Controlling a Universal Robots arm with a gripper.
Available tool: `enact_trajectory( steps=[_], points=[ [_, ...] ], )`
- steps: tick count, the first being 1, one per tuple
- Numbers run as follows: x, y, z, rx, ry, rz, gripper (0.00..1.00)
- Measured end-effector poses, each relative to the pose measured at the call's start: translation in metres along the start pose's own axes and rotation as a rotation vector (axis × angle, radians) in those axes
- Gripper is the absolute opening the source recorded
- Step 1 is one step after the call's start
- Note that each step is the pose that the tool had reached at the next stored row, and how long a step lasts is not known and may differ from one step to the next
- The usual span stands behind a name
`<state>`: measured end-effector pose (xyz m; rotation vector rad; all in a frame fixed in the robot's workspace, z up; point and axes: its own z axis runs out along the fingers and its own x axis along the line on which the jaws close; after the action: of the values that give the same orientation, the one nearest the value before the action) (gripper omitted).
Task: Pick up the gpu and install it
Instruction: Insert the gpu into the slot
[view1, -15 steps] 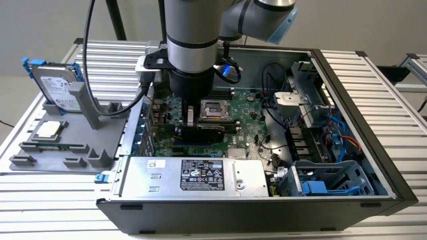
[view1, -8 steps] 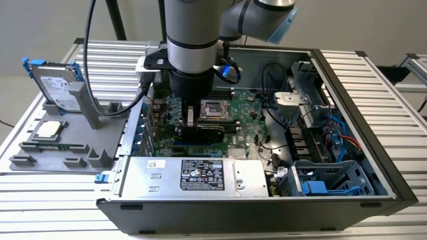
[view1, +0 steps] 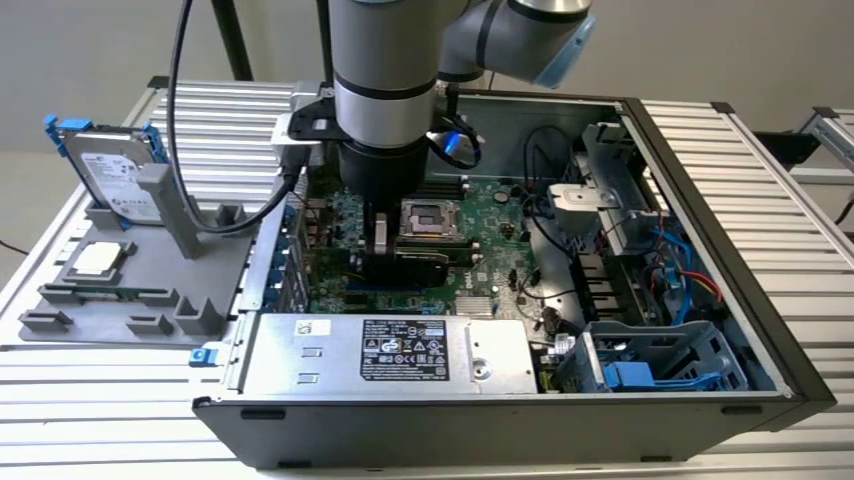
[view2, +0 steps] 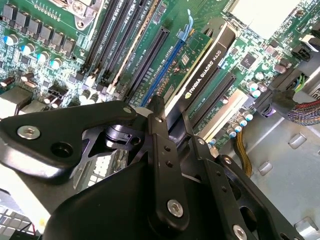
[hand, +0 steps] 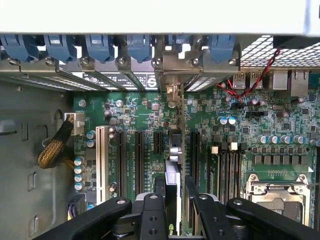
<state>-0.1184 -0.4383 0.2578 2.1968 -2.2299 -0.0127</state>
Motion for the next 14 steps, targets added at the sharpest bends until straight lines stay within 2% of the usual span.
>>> enact_trajectory(
  steps=[14],
  points=[
    [0.0, 0.0, 0.0035, 0.0, -0.0002, 0.0, 0.0]
  ],
)
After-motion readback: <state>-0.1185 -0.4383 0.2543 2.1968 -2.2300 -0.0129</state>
